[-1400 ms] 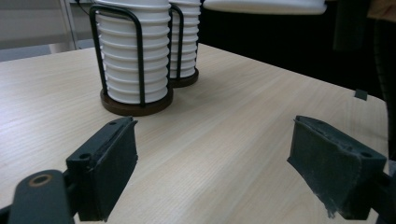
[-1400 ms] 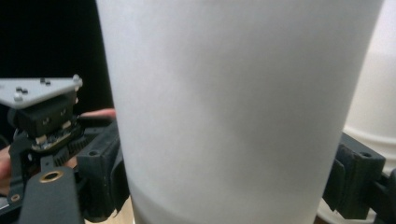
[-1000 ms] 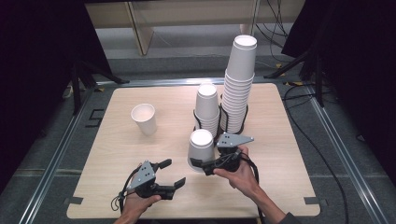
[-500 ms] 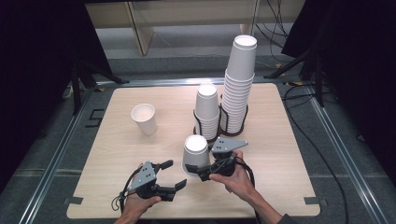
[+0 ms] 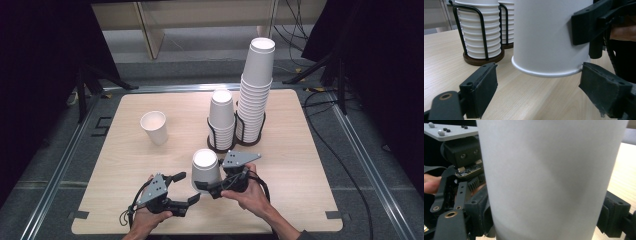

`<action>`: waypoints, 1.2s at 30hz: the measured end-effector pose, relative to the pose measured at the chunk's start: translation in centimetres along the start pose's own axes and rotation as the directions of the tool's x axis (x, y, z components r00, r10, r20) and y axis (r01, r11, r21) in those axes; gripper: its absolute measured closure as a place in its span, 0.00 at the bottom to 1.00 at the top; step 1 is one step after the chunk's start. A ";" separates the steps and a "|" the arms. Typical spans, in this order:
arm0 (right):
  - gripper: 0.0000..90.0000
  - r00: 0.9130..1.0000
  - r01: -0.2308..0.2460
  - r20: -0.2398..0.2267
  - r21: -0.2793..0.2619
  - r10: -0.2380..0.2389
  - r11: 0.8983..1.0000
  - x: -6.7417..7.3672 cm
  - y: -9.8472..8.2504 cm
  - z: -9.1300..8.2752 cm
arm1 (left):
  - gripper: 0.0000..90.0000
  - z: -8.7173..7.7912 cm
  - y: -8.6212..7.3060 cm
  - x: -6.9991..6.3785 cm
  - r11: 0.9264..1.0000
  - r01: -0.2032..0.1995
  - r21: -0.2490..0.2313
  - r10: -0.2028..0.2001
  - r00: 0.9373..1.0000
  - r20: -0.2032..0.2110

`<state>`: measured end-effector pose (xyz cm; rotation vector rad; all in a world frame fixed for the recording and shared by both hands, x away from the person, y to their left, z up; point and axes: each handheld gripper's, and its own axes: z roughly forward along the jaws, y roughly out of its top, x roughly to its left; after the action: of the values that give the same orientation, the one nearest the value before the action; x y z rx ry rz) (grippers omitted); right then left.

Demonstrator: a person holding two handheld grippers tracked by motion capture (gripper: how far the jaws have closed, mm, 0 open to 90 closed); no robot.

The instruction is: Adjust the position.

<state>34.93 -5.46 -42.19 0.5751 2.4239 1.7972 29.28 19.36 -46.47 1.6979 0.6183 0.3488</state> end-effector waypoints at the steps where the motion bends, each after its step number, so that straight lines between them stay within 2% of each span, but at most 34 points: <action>1: 0.20 1.000 0.006 -0.002 0.004 -0.006 1.000 0.0 0.0 0.0 | 0.15 0.0 0.0 0.0 1.000 -0.006 0.002 0.006 1.000 0.005; 3: 0.20 1.000 -0.013 -0.028 -0.002 0.013 1.000 0.2 -0.1 0.2 | 0.15 0.0 0.0 0.0 1.000 -0.004 0.000 0.004 1.000 0.011; 4: 0.20 1.000 0.008 -0.011 0.008 -0.008 1.000 0.2 0.0 0.2 | 0.15 0.0 0.0 -0.1 1.000 -0.003 0.000 0.003 1.000 0.014; 6: 0.20 1.000 0.024 -0.013 -0.002 -0.024 1.000 0.1 0.0 0.3 | 0.15 0.0 0.0 -0.1 1.000 0.000 -0.004 0.000 1.000 0.022; 8: 0.20 1.000 0.014 -0.019 0.003 -0.013 1.000 0.2 0.0 0.2 | 0.15 0.1 0.0 -0.2 1.000 0.007 -0.009 -0.007 1.000 0.029; 9: 0.20 0.999 -0.006 -0.046 0.000 0.006 1.000 0.3 -0.1 0.4 | 0.15 0.1 0.0 -0.2 1.000 0.001 -0.004 -0.001 0.999 0.033; 11: 0.20 0.999 0.025 -0.029 -0.001 -0.025 1.000 0.3 0.0 0.5 | 0.15 0.1 0.0 -0.2 1.000 -0.003 -0.005 0.003 0.999 0.040; 12: 0.20 0.999 0.000 -0.051 0.002 0.000 1.000 0.5 -0.1 0.6 | 0.14 0.1 0.0 -0.3 1.000 -0.004 -0.004 0.004 0.999 0.041; 13: 0.20 0.999 0.020 -0.033 0.008 -0.019 1.000 0.5 -0.1 0.5 | 0.14 0.2 0.0 -0.3 1.000 -0.006 -0.005 0.006 0.999 0.046; 16: 0.20 0.999 0.026 -0.041 0.005 -0.026 1.000 0.7 -0.1 0.7 | 0.13 0.2 0.0 -0.3 1.000 -0.007 -0.005 0.007 0.998 0.056; 17: 0.20 0.999 0.031 -0.043 -0.005 -0.031 1.000 0.7 -0.1 0.8 | 0.13 0.4 -0.1 -0.4 1.000 0.001 -0.022 0.000 0.998 0.068; 18: 0.20 0.997 0.027 -0.068 -0.007 -0.027 1.000 0.8 -0.1 1.0 | 0.12 0.3 0.0 -0.4 1.000 -0.005 -0.010 0.006 0.998 0.065; 19: 0.20 0.998 0.047 -0.047 -0.004 -0.047 0.999 0.9 0.0 1.0 | 0.11 0.3 0.0 -0.4 1.000 -0.007 -0.001 0.007 0.998 0.060; 23: 0.20 0.996 0.056 -0.069 0.004 -0.056 0.998 1.3 -0.1 1.5 | 0.06 0.3 0.0 -0.4 1.000 -0.004 0.000 0.004 0.998 0.065; 24: 0.20 0.996 0.049 -0.080 0.010 -0.049 0.999 1.5 -0.1 1.6 | 0.05 0.5 -0.1 -0.4 1.000 0.002 -0.014 -0.001 0.997 0.073; 26: 0.20 0.994 0.061 -0.089 0.006 -0.061 0.998 1.7 -0.1 1.8 | 0.03 0.6 -0.1 -0.5 1.000 0.014 -0.022 -0.012 0.997 0.078; 29: 0.20 0.993 0.078 -0.085 -0.006 -0.078 0.997 2.0 0.0 2.0 | 0.02 0.6 -0.1 -0.5 1.000 0.005 -0.017 -0.004 0.996 0.085; 30: 0.20 0.992 0.074 -0.100 0.003 -0.073 0.997 2.1 0.0 2.0 | 0.02 0.6 -0.1 -0.5 1.000 0.004 -0.017 -0.002 0.996 0.086; 31: 0.20 0.991 0.093 -0.097 -0.002 -0.093 0.996 2.0 0.0 2.0 | 0.02 0.6 -0.1 -0.6 1.000 0.006 -0.018 -0.005 0.996 0.085; 33: 0.20 0.992 0.069 -0.109 0.007 -0.068 0.998 2.4 0.0 2.1 | 0.02 0.6 -0.1 -0.6 1.000 0.004 -0.018 -0.002 0.996 0.091; 35: 0.20 0.990 0.094 -0.110 -0.004 -0.094 0.996 2.3 0.0 2.3 | 0.02 0.6 -0.1 -0.6 1.000 0.003 -0.012 -0.001 0.996 0.092; 36: 0.20 0.990 0.079 -0.115 0.004 -0.078 0.997 2.5 -0.1 2.3 | 0.02 0.5 -0.1 -0.6 1.000 -0.001 -0.001 0.001 0.996 0.090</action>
<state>33.22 -2.57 -42.55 0.3814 2.4904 1.8368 29.01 18.60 -46.56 1.7034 0.5513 0.2717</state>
